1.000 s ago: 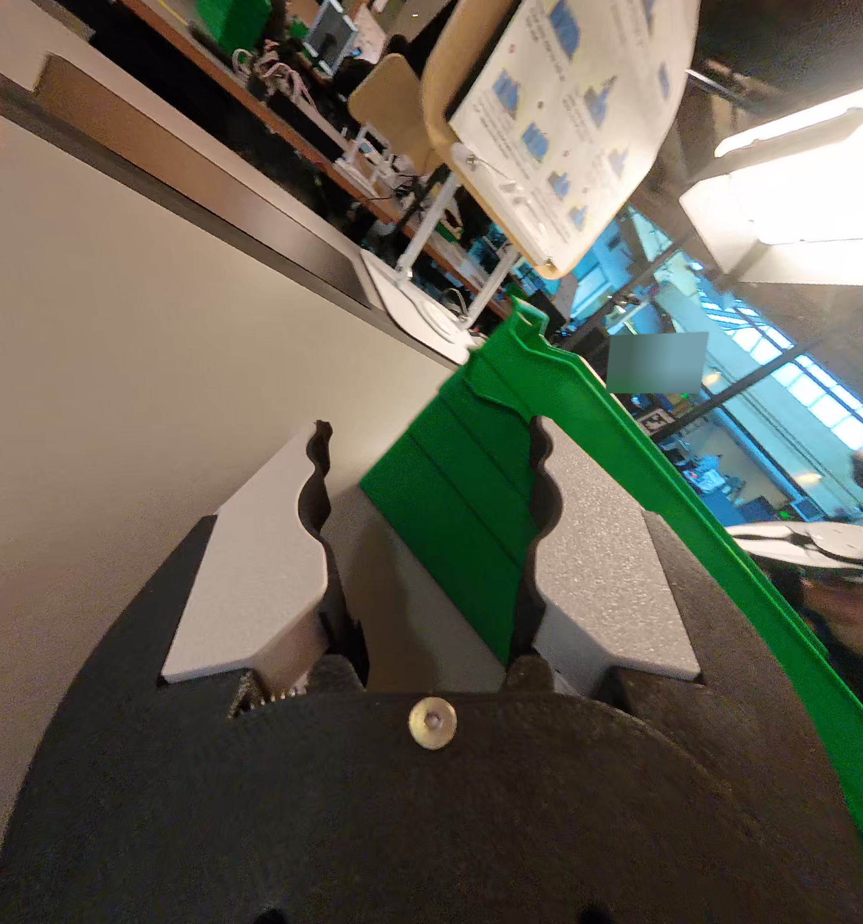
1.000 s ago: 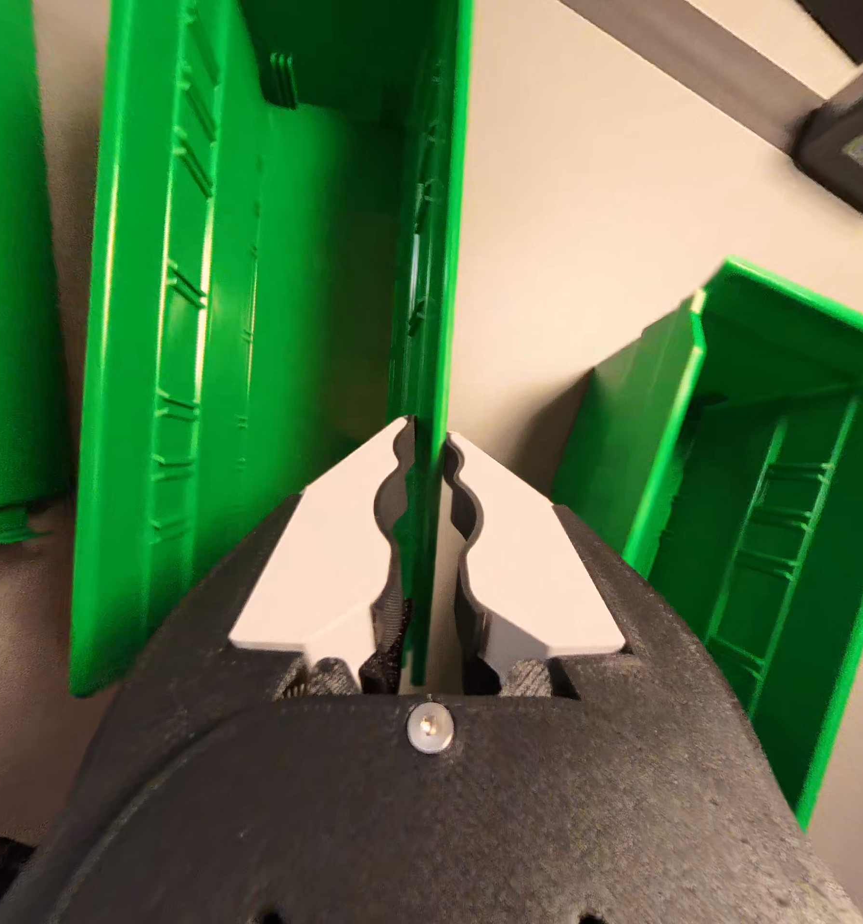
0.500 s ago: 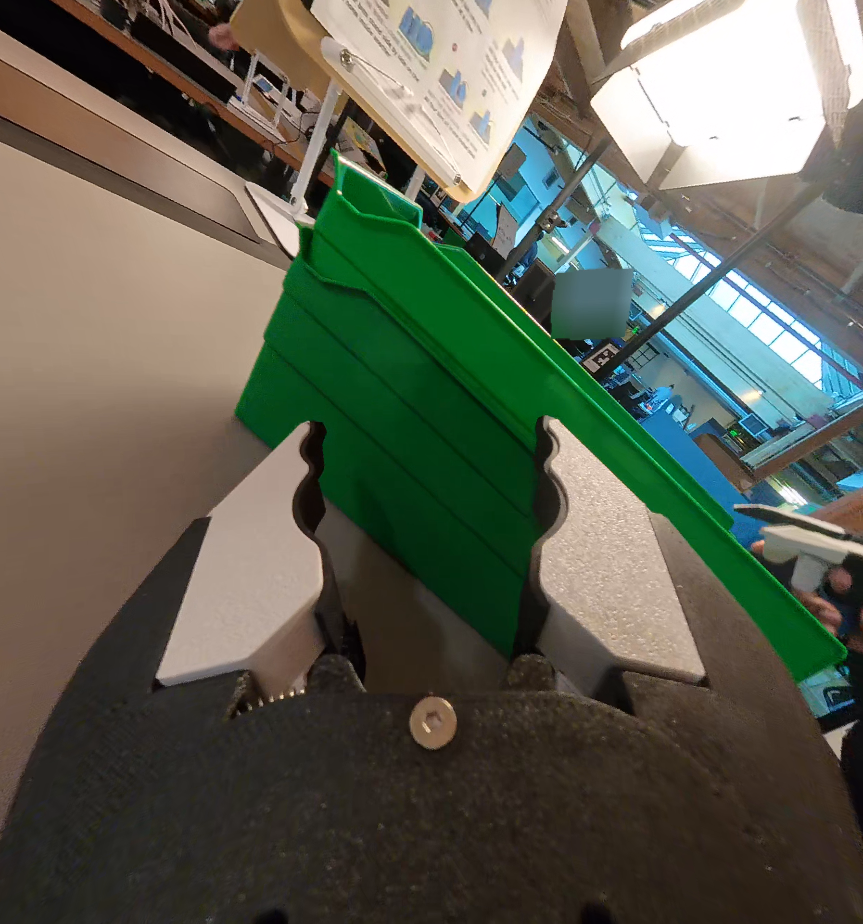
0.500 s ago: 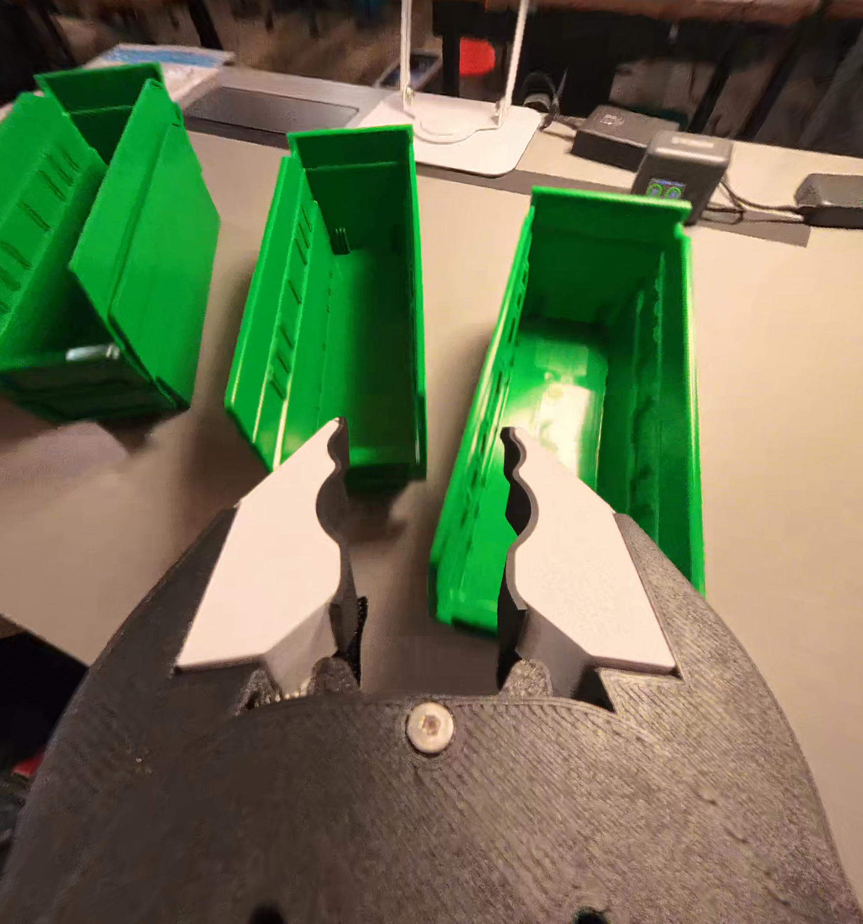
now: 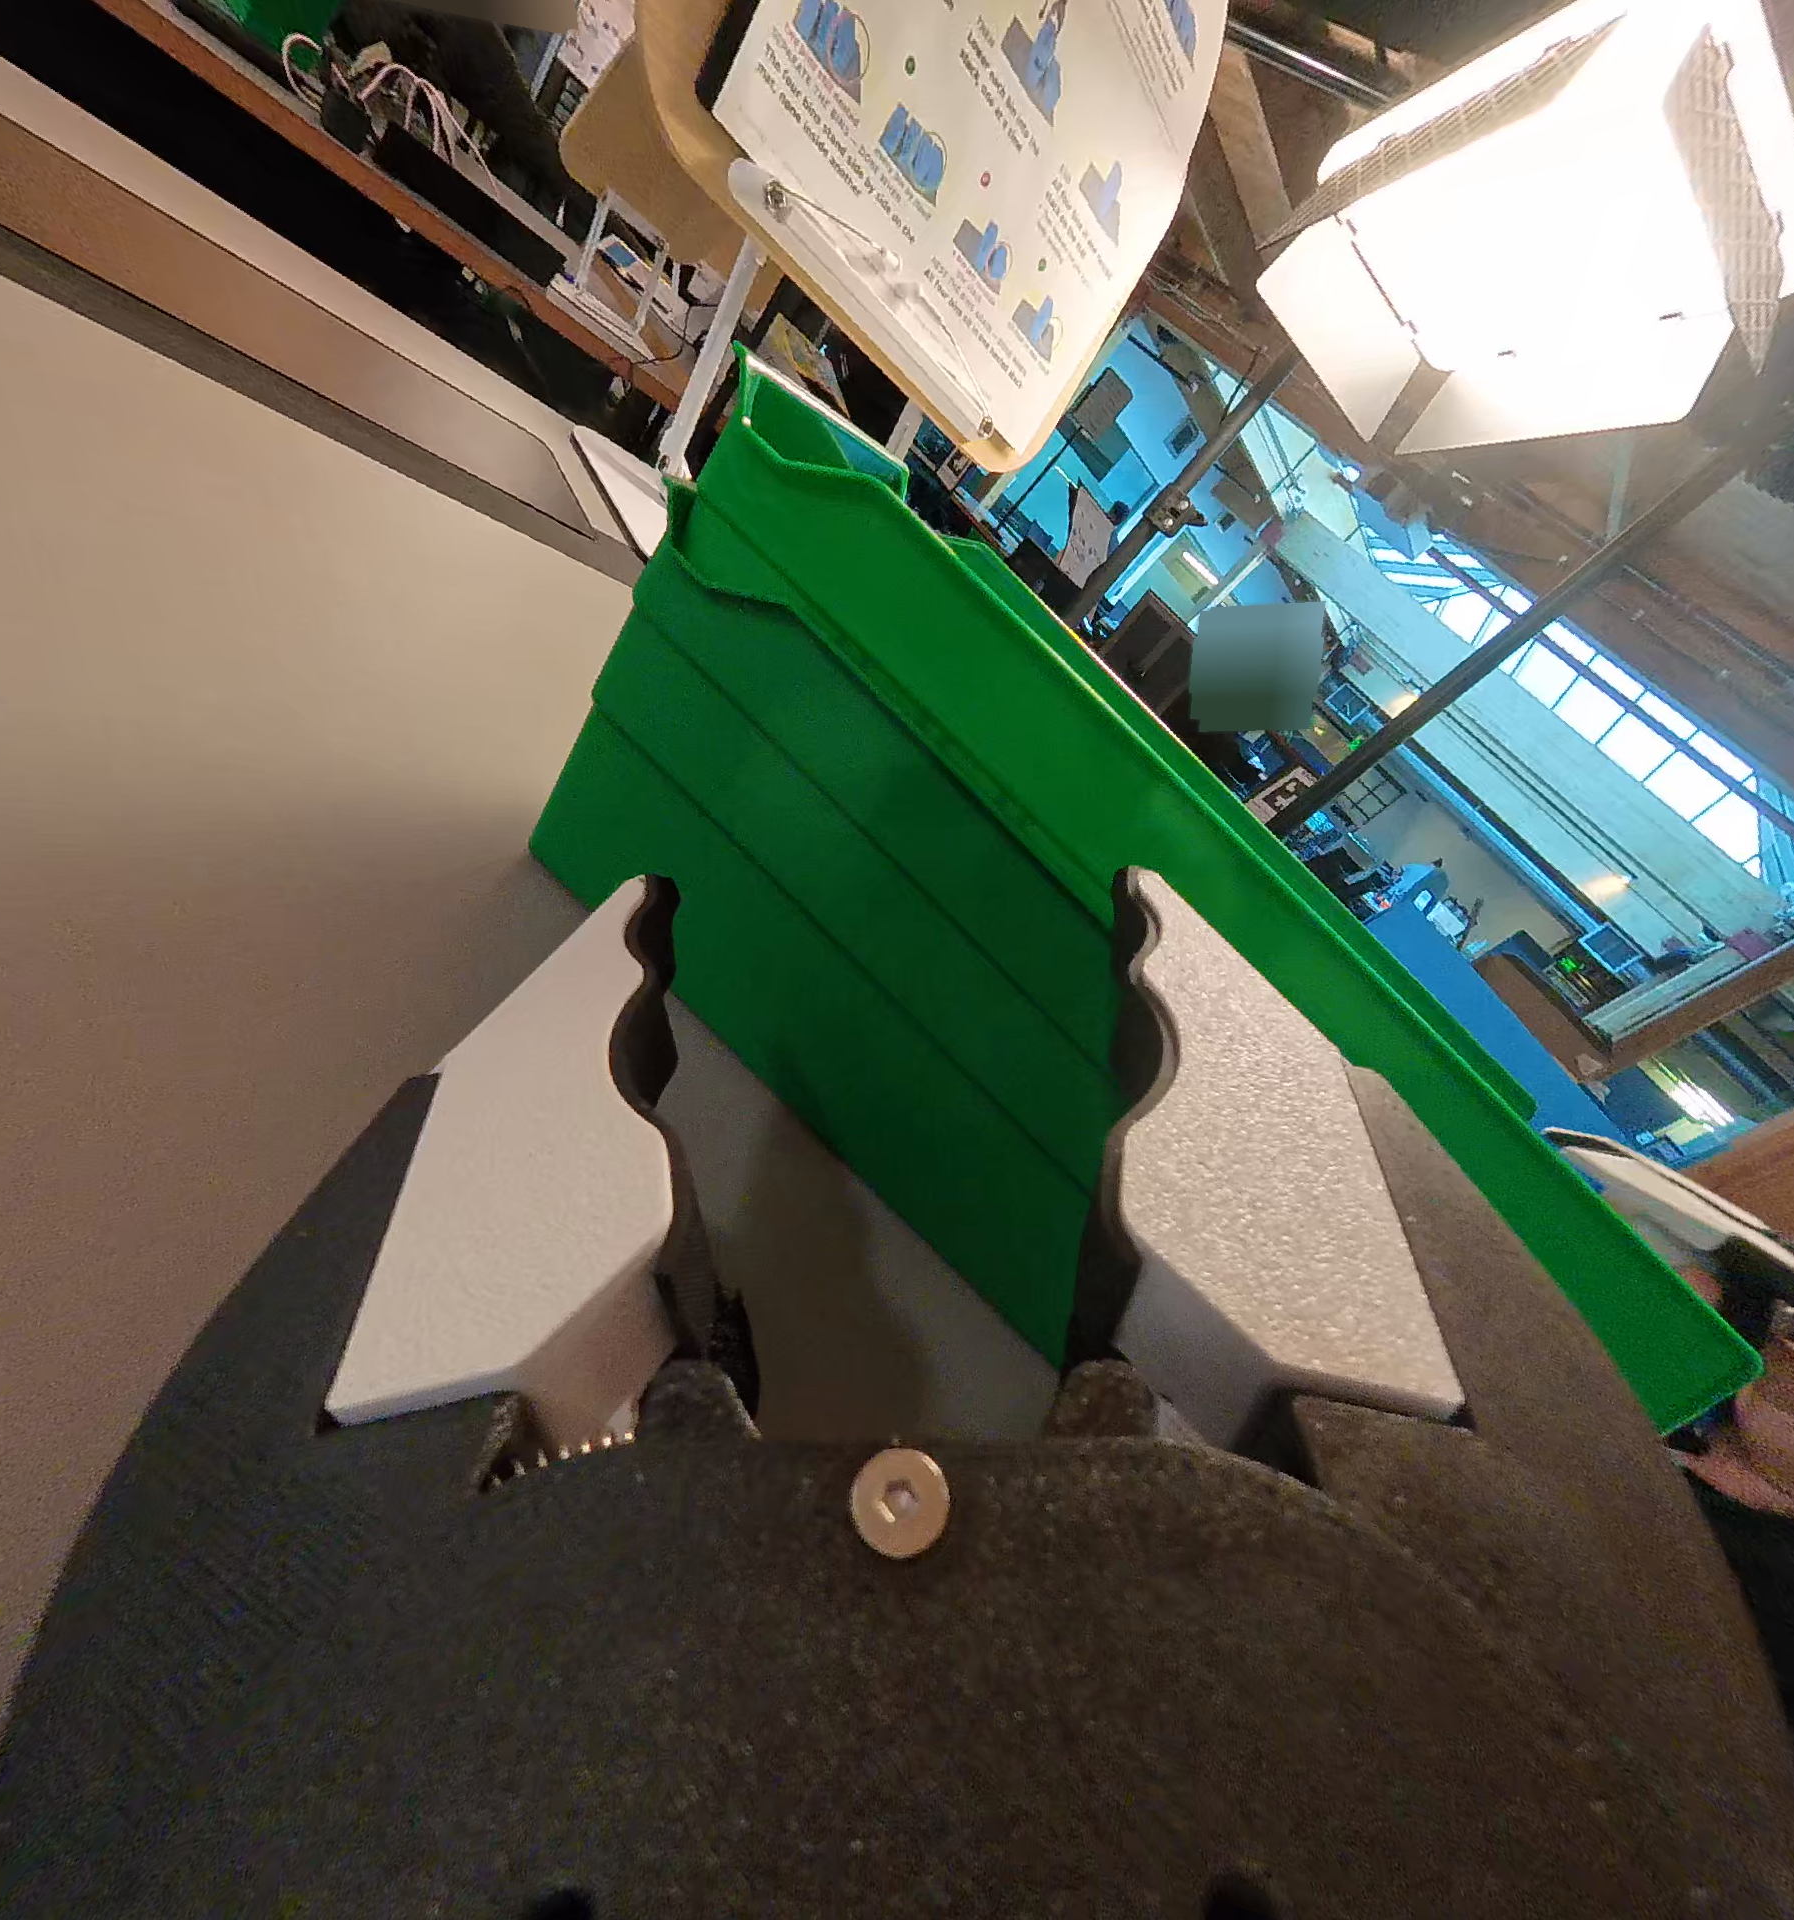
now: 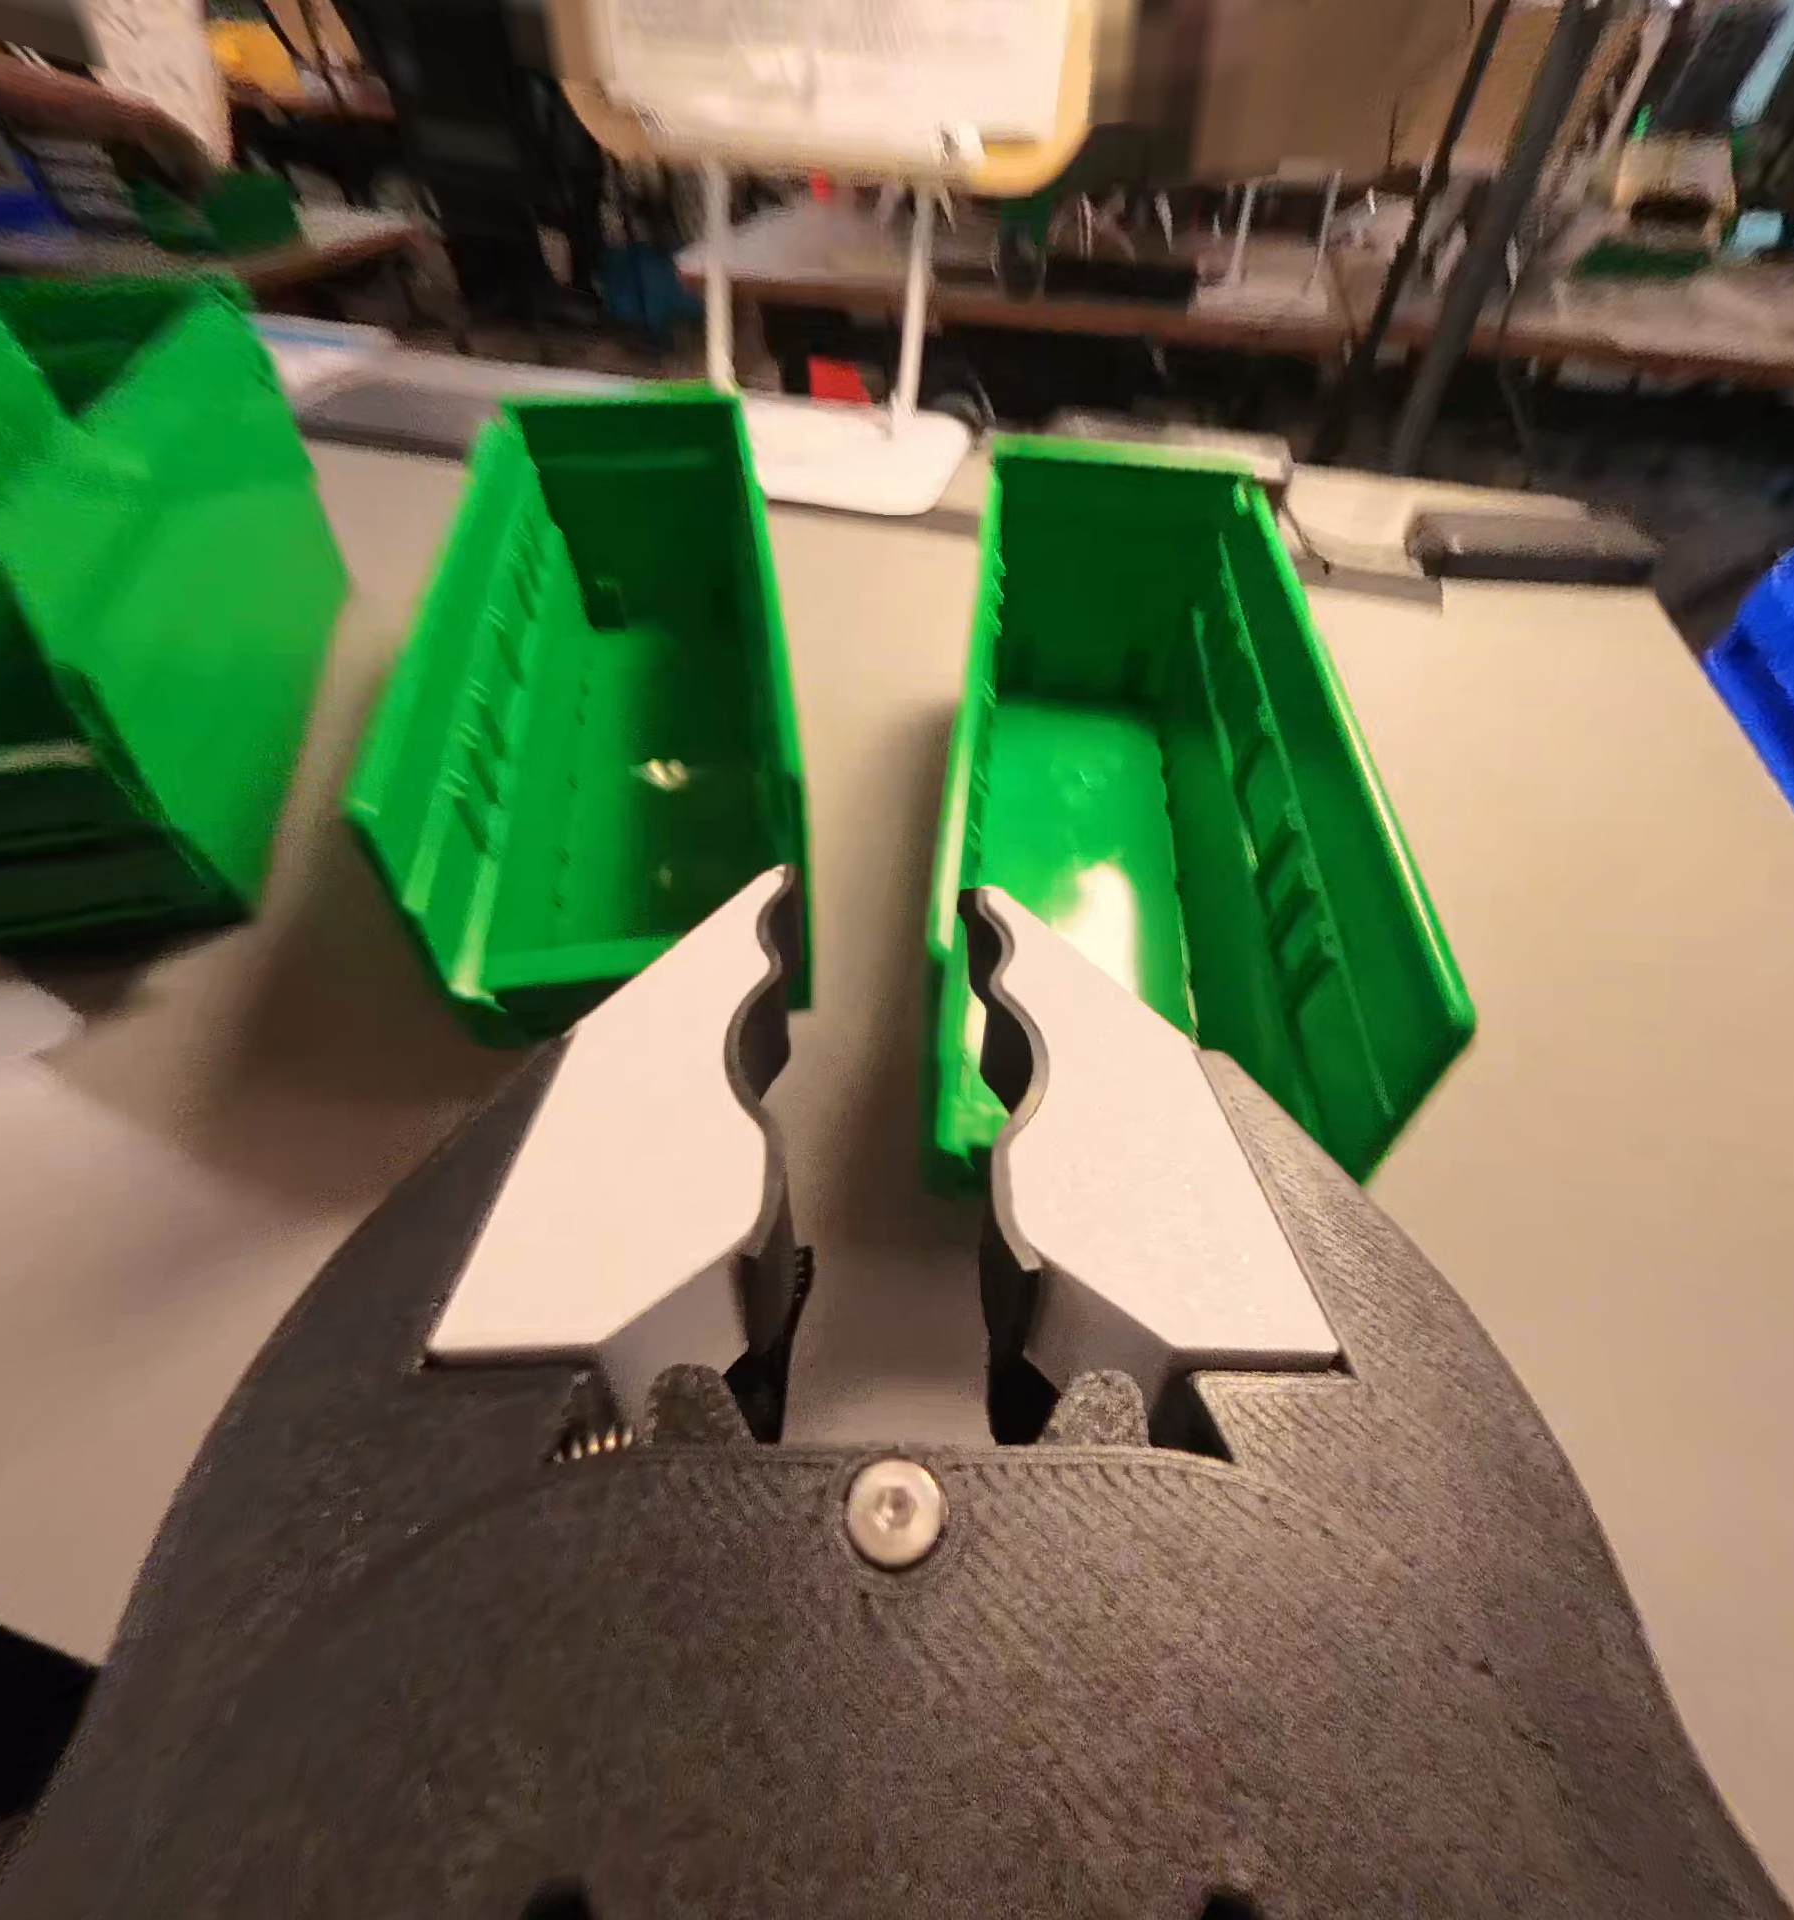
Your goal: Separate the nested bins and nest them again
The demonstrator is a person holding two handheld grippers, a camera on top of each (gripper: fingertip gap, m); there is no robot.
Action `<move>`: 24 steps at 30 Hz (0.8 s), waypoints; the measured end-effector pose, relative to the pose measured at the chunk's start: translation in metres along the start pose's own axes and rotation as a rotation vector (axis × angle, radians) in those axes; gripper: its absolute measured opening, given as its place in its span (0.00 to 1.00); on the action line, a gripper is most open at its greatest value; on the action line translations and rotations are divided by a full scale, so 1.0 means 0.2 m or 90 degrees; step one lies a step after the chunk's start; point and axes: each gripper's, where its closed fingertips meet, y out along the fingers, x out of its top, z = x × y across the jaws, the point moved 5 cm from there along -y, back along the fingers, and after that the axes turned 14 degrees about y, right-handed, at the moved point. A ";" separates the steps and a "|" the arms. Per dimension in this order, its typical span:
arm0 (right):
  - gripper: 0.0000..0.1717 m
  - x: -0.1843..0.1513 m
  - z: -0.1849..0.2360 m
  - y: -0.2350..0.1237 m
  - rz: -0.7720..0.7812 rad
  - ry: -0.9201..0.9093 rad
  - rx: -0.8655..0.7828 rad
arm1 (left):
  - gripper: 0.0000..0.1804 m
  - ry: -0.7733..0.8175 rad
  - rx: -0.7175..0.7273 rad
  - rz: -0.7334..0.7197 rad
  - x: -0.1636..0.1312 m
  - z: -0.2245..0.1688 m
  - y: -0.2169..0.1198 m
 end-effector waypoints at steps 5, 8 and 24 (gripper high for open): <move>0.28 0.10 0.19 0.11 0.003 -0.034 0.078 | 0.47 0.004 0.014 0.038 -0.03 0.00 0.03; 0.30 0.07 0.20 0.26 0.052 -0.041 0.048 | 0.47 0.005 0.012 0.033 -0.02 0.00 0.02; 0.06 -0.17 0.27 0.21 0.115 -0.031 0.092 | 0.48 0.022 -0.009 0.050 -0.04 -0.06 -0.01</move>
